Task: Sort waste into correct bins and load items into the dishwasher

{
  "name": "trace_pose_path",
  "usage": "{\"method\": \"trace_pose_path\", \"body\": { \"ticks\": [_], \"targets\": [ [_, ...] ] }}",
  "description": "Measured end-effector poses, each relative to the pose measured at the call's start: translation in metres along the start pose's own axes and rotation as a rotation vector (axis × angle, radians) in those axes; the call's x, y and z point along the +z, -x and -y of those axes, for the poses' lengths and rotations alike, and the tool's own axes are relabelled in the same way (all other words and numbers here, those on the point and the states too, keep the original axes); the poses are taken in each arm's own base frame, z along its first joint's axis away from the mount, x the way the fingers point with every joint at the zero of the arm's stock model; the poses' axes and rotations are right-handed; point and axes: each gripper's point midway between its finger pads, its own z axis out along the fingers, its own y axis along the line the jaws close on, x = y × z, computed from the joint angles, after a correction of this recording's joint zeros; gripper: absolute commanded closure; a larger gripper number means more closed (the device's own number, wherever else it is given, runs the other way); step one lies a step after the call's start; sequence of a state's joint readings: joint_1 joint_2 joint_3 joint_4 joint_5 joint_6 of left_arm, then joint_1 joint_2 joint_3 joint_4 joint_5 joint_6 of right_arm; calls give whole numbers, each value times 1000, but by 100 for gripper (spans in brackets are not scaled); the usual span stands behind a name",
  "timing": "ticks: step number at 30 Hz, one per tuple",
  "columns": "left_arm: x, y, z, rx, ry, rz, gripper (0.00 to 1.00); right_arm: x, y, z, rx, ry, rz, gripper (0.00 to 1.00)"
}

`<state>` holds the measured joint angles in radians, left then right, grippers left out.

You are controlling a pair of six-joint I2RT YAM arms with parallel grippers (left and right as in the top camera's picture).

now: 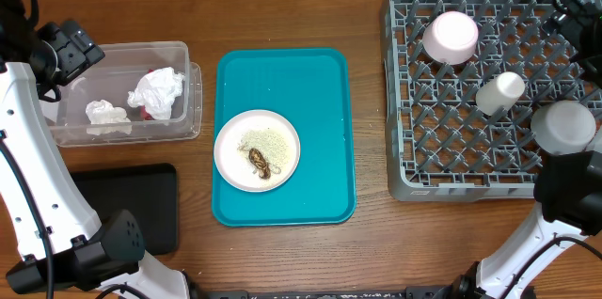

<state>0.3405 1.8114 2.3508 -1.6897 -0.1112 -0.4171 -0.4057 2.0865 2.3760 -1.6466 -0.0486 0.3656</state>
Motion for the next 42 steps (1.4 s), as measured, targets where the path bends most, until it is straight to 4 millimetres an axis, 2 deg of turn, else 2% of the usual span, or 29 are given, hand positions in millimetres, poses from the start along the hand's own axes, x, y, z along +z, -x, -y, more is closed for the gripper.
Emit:
{"method": "trace_pose_path", "body": {
  "ticks": [5, 8, 11, 14, 18, 22, 25, 27, 31, 37, 40, 42],
  "targets": [
    [-1, 2, 17, -6, -90, -1, 0, 0, 0, 0, 1, 0, -1, 0],
    [-3, -14, 32, -2, -189, -84, 0, 0, 0, 0, 1, 0, 0, 0],
    [-12, -29, 63, 39, -364, -161, 0, 0, 0, 0, 1, 0, 0, 0],
    [-26, -51, 99, 151, -545, -235, 0, 0, 0, 0, 1, 1, -1, 0],
    [-46, -99, 150, 364, -682, -317, 0, 0, 0, 0, 0, 0, -1, 0],
    [-47, -155, 181, 535, -616, -372, 0, 0, 0, 0, 0, 1, 0, 0],
    [-33, -191, 187, 587, -446, -376, 0, 0, 0, 0, 0, 0, 0, 0],
    [-24, -208, 189, 606, -340, -349, 0, 0, 0, 0, 0, 1, 0, 0],
    [-15, -232, 208, 652, -271, -253, 0, 0, 0, 0, 1, 1, 0, 0],
    [-11, -258, 247, 683, -337, -163, 0, 0, 0, -1, 0, 4, -1, 0],
    [4, -274, 255, 701, -342, -161, 0, 0, 0, -1, 1, 3, -2, 0],
    [20, -282, 256, 701, -327, -167, 0, 0, 0, -1, 0, 3, -1, 0]
  ]
}}
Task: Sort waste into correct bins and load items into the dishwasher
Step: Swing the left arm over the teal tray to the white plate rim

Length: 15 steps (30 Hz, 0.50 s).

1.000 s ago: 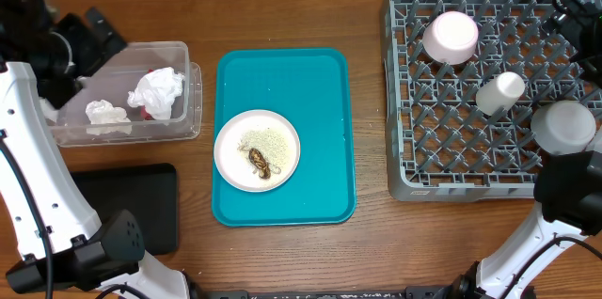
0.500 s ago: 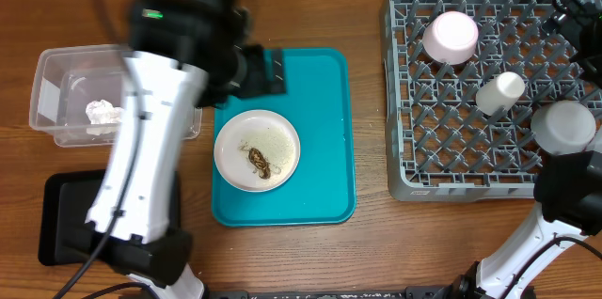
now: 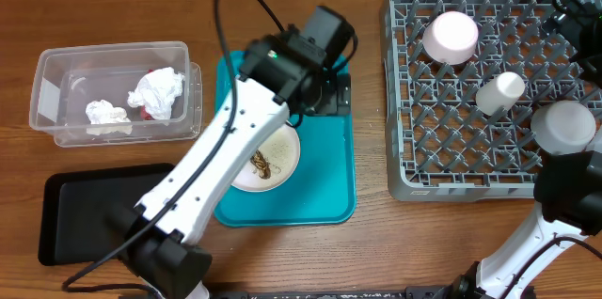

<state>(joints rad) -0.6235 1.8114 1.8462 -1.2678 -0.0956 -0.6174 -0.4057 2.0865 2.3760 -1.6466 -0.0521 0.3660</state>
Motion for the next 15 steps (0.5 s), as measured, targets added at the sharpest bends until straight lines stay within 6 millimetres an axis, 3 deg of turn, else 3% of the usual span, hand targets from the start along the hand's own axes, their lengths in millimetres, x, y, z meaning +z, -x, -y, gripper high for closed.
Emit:
{"method": "trace_pose_path", "body": {
  "ticks": [7, 15],
  "targets": [
    [58, -23, -25, -95, 82, -50, 9, 0, 0, 0, 0, 1, 0, 0],
    [102, -35, -25, -127, 55, -27, 13, 0, 0, 0, 0, 1, 0, 0]
  ]
}}
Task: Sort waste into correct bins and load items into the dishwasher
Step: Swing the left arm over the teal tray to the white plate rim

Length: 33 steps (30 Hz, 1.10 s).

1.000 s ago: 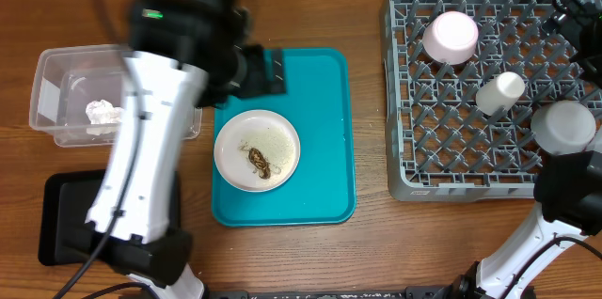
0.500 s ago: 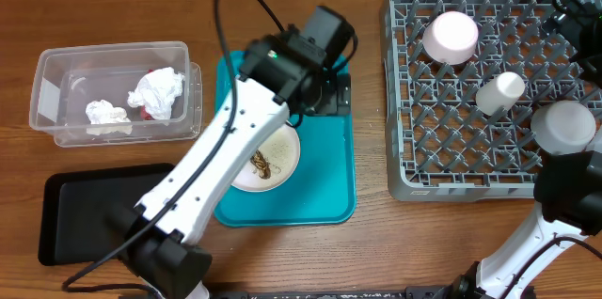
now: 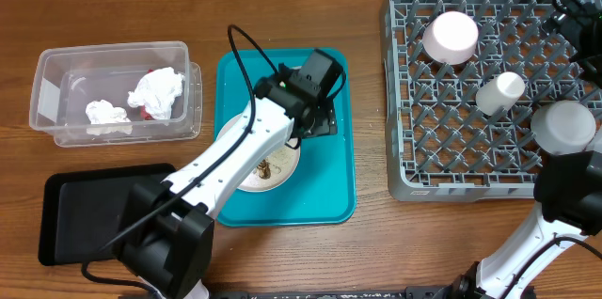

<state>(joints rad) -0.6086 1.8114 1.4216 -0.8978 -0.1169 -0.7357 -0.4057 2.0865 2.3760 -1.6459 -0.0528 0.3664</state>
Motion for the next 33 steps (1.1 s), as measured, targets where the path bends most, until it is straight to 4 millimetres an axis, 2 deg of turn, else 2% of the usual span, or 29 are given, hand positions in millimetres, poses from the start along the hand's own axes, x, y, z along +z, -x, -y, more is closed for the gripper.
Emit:
{"method": "trace_pose_path", "body": {
  "ticks": [7, 15, 22, 26, 33],
  "targets": [
    [20, -13, -8, -2, 13, -15, 19, 0, 0, 0, 0, 0, -1, 0],
    [24, -6, -5, 16, 9, 19, 19, 0, 0, 0, 0, 0, 0, 0],
    [54, -14, -15, 58, 89, -22, 19, 0, 0, 0, 0, -1, -1, 0],
    [61, -13, -19, 73, 120, -15, 21, 0, 0, 0, 0, 0, 0, 0],
    [72, -16, -10, 103, 125, 6, 22, 0, 0, 0, 0, -1, 0, 0]
  ]
}}
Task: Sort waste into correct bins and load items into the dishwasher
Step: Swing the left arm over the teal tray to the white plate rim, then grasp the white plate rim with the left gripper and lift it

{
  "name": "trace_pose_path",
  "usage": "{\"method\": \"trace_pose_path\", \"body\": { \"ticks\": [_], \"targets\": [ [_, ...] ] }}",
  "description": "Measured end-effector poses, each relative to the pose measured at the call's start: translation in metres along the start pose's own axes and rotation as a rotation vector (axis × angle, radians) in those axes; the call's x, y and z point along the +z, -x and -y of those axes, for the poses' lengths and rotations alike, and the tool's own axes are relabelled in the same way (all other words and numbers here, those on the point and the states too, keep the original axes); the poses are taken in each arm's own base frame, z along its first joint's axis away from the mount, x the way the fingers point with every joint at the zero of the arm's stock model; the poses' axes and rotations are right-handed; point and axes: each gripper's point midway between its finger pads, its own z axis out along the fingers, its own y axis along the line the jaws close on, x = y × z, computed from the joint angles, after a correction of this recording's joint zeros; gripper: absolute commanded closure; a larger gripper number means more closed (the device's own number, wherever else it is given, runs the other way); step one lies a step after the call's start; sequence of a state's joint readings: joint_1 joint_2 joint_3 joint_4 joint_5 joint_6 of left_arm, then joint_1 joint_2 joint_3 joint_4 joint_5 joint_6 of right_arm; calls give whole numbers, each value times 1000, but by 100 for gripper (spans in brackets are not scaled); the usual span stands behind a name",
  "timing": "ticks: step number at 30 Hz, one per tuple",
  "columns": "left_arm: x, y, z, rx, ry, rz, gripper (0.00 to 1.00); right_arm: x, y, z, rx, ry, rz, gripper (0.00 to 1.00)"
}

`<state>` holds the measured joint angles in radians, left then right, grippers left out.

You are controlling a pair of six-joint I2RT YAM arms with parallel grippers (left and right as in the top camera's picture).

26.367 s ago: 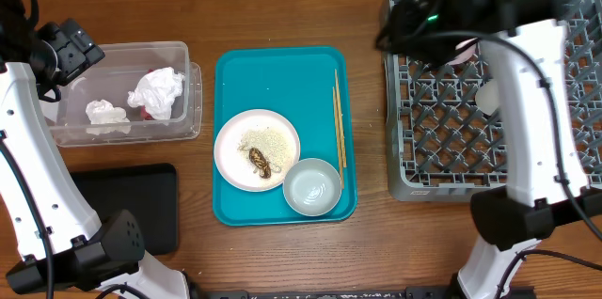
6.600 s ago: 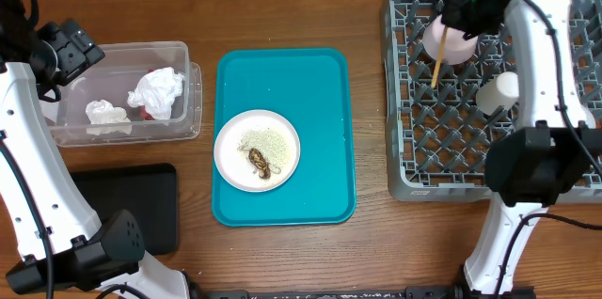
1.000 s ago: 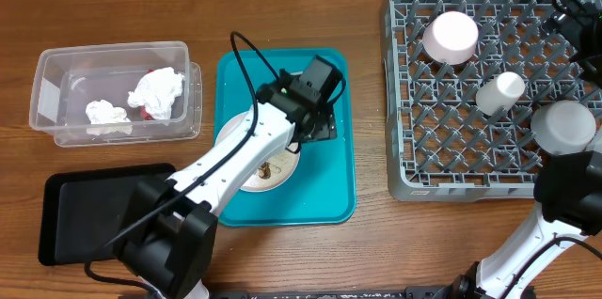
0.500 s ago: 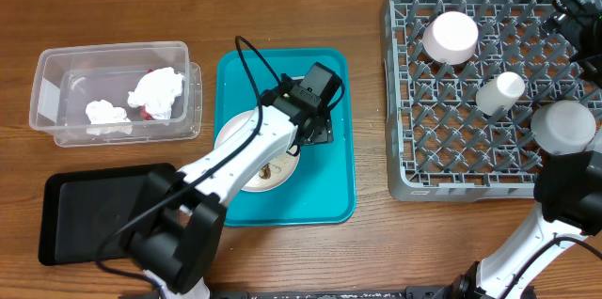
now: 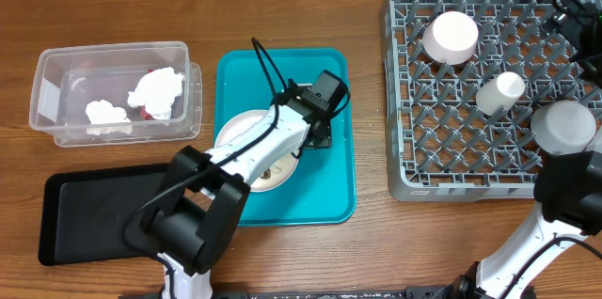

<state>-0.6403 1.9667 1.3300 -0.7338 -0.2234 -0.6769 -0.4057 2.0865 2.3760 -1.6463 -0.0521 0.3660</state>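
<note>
A white plate [image 5: 240, 130] lies on the teal tray [image 5: 329, 186], and my left arm covers much of it and of the brown food scrap on it. My left gripper [image 5: 310, 139] is down at the plate's right rim. Its black head hides the fingers, so I cannot tell their state or whether they touch the plate. The grey dish rack [image 5: 489, 163] on the right holds a pink-white cup [image 5: 450, 36], a small white bottle [image 5: 500, 90] and a white bowl [image 5: 562, 125]. My right gripper [image 5: 576, 12] shows only as black parts over the rack's far right corner.
A clear plastic bin [image 5: 56, 73] at the left holds crumpled white tissues [image 5: 155, 90]. A black tray [image 5: 85, 214] lies in front of it. The right arm's black joint [image 5: 564, 196] hangs over the rack's near right corner.
My left gripper has come down and slightly toward the front, from above the plate's far right side to its right rim. Plate, tray and rack are where they were.
At first my left arm was at the far left beside the clear bin, and the plate with its scrap lay uncovered. Then the gripper was over the tray's far part, later lower by the plate's far right, and now at its right rim.
</note>
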Motion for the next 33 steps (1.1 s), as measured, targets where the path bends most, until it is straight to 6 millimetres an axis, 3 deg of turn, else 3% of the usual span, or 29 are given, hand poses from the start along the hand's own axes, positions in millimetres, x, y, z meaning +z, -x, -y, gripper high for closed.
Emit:
{"method": "trace_pose_path", "body": {
  "ticks": [6, 12, 27, 33],
  "targets": [
    [8, -10, 6, 54, 54, 16, 26, 0, 0, 0, 0, 0, -1, 0],
    [9, -9, 5, 58, 75, 33, 37, 0, 0, 0, 0, 0, 0, 0],
    [11, -8, 3, 59, 89, 39, 78, 0, 0, 0, 1, 0, -1, 0],
    [11, -8, 3, 60, 93, 39, 85, 0, 0, 0, 0, 1, 0, 0]
  ]
}}
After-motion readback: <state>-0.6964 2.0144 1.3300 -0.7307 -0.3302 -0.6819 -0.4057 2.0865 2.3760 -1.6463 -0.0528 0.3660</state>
